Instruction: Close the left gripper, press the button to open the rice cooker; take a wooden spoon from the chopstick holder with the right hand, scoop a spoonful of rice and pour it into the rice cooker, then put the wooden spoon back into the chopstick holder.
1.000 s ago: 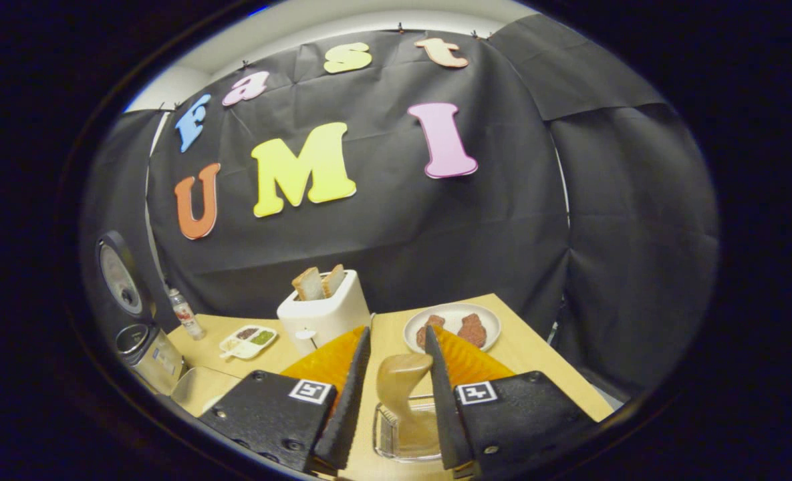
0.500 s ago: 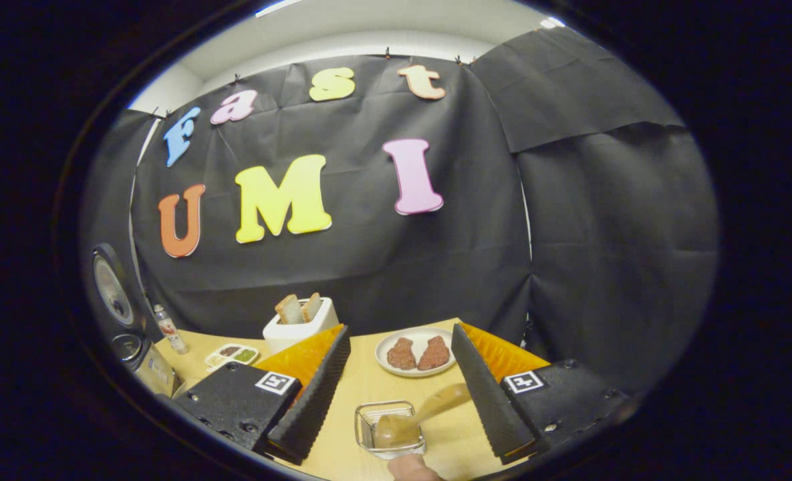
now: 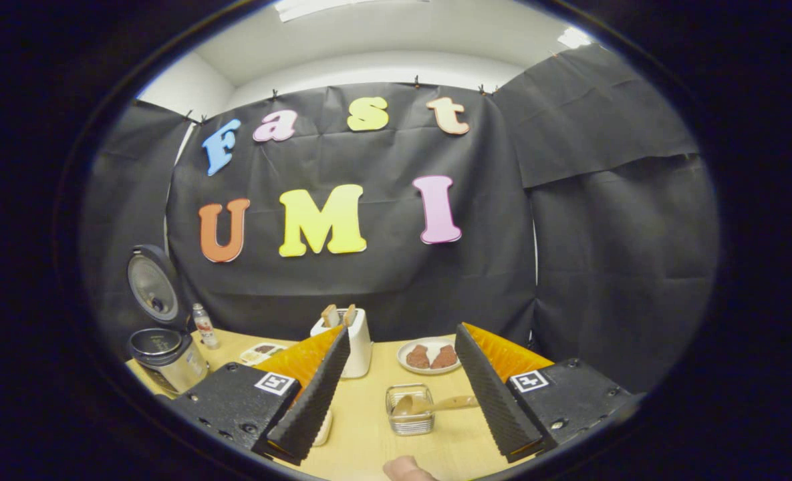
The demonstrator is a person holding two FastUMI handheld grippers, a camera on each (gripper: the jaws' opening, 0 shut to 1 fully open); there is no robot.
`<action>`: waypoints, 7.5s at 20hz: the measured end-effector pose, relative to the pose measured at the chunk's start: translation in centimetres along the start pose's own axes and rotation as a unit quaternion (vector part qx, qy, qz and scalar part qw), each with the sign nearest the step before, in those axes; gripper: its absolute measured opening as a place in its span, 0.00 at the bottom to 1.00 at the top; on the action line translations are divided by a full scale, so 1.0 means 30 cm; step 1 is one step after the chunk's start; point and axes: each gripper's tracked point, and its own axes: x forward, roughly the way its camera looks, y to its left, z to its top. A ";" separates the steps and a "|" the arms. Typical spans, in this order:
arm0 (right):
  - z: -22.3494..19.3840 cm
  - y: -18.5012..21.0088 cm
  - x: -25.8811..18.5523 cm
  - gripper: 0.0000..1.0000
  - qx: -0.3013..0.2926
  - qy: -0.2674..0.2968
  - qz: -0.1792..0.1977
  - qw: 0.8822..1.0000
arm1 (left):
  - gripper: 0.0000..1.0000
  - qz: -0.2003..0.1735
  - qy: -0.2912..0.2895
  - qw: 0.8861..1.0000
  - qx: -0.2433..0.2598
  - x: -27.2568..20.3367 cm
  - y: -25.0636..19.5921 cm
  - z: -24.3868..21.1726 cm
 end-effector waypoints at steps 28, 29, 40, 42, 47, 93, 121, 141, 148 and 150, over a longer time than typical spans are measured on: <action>-0.078 -0.116 -0.231 0.94 0.003 -0.037 0.063 0.997 | 0.95 0.043 -0.061 0.997 0.002 0.916 0.265 0.609; -0.073 -0.118 -0.233 0.94 0.005 -0.043 0.063 0.997 | 0.95 0.054 -0.049 0.997 0.017 0.962 0.278 0.586; -0.042 -0.119 -0.294 1.00 0.009 -0.056 0.066 0.996 | 1.00 0.069 -0.005 0.996 0.052 1.018 0.303 0.511; -0.026 -0.121 -0.318 1.00 0.011 -0.062 0.065 0.996 | 0.99 0.081 -0.006 0.995 0.062 1.024 0.309 0.514; -0.016 -0.112 -0.331 0.94 0.004 -0.067 0.073 0.995 | 1.00 0.098 0.021 0.994 0.036 1.026 0.302 0.498; -0.067 0.060 -0.416 1.00 0.001 -0.041 0.138 0.990 | 0.96 0.092 0.205 0.974 0.001 0.585 0.140 0.051; -0.128 0.109 -0.404 1.00 -0.006 -0.016 0.156 0.988 | 0.93 0.083 0.092 0.992 0.023 0.482 0.150 -0.161; -0.126 0.082 -0.384 1.00 -0.011 -0.008 0.141 0.990 | 0.96 0.098 0.060 0.993 0.040 0.387 0.116 -0.130; -0.104 0.038 -0.384 1.00 -0.012 -0.009 0.122 0.992 | 0.96 0.054 0.018 0.997 0.059 0.254 -0.013 -0.014; -0.095 0.020 -0.393 1.00 -0.014 -0.008 0.117 0.993 | 0.96 0.035 0.015 0.998 0.056 0.197 -0.080 0.003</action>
